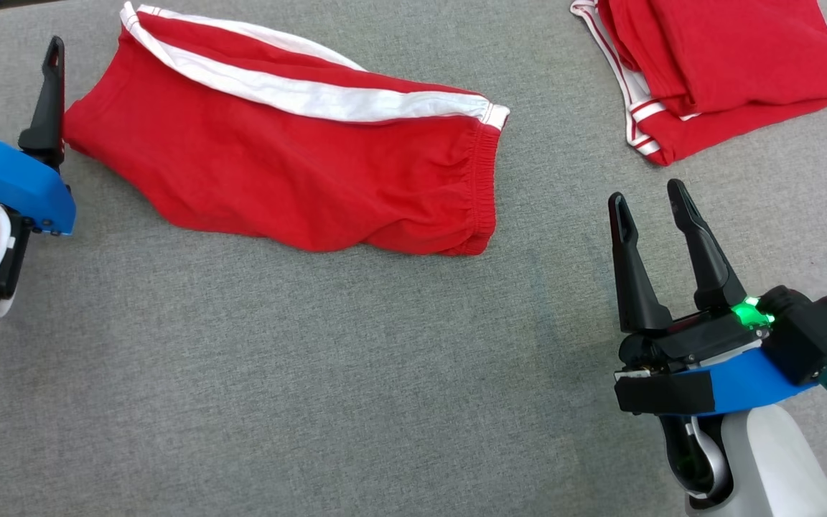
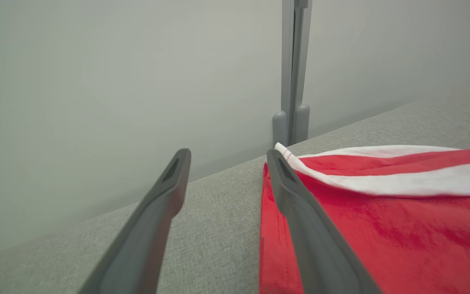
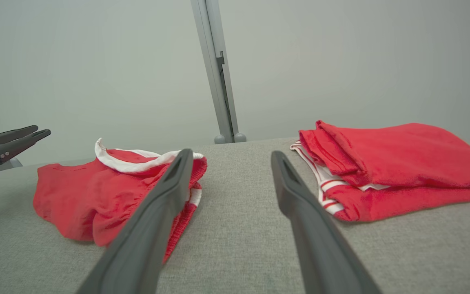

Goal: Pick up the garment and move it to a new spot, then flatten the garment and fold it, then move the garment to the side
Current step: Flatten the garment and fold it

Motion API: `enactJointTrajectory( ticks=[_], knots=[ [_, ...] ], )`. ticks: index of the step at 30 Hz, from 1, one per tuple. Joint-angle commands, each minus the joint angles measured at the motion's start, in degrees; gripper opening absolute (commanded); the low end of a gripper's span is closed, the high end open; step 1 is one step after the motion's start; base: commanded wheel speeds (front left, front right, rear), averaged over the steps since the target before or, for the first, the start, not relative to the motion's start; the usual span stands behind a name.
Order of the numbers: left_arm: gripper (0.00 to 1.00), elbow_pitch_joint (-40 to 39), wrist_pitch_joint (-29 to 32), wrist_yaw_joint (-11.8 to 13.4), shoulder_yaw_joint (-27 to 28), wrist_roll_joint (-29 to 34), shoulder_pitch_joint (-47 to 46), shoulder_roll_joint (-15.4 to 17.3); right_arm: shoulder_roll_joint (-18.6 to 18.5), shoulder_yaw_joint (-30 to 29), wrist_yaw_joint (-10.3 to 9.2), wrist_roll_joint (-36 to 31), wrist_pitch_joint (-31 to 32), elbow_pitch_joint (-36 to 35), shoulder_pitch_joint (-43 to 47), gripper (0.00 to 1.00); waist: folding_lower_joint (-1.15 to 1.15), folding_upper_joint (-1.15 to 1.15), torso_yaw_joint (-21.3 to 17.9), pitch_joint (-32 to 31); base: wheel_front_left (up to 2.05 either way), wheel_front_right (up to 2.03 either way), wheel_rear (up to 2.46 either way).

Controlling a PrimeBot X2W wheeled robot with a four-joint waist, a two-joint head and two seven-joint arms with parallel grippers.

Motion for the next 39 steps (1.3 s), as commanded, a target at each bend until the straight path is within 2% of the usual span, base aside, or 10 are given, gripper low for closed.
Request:
enactJointTrajectory(
  ticks=[1,12,13,24,25,27,32,39],
  knots=[
    [1.00,0.2,0.7,0.0,-0.5,-0.7,0.6,-0.1,0.0,-0.2,0.00,0.1,0.4,-1.1,1.0,1.00,0.01,0.00,-0.2,0.1,0.00,0.00,0.00],
    [1.00,2.5,7.5,-0.5,-3.8,-4.4,2.2,-2.8,0.0,-0.3,0.00,0.7,1.3,-1.9,0.4,1.00,0.01,0.00,0.0,0.4,0.00,0.00,0.00],
    [1.00,3.2,9.9,-0.5,-4.3,-5.7,2.9,-3.5,0.0,-0.5,0.00,0.7,1.3,-1.7,0.3,1.00,0.01,0.00,0.0,0.4,0.00,0.00,0.00],
    [1.00,4.9,18.4,-0.5,-7.4,-10.8,3.8,-5.2,0.0,-0.4,0.00,1.1,1.0,-0.8,-0.8,1.00,0.01,0.00,-0.2,0.9,0.00,0.00,0.00],
    [0.87,5.0,19.0,-0.5,-7.8,-11.1,3.8,-5.1,0.0,-0.3,0.00,1.1,0.9,-0.7,-0.7,1.00,0.01,0.00,-0.3,0.9,0.00,0.00,0.00],
    [0.00,5.1,19.6,-0.5,-8.2,-12.1,3.9,-5.3,0.0,-0.4,0.00,1.1,0.8,-0.5,-0.7,1.00,0.01,0.00,-0.4,0.8,0.00,0.00,0.00],
    [0.00,5.0,22.7,-0.5,-8.9,-14.6,3.2,-5.2,0.0,-0.7,0.00,0.7,0.7,-0.4,-0.7,1.00,0.01,0.00,-0.3,0.3,0.00,0.00,0.00],
    [0.00,2.6,22.2,-0.5,-8.4,-16.5,-0.3,-4.5,0.0,-0.7,0.00,0.5,1.0,-0.3,-0.8,1.00,0.01,0.00,0.3,-0.5,0.00,0.00,0.00]
  ],
)
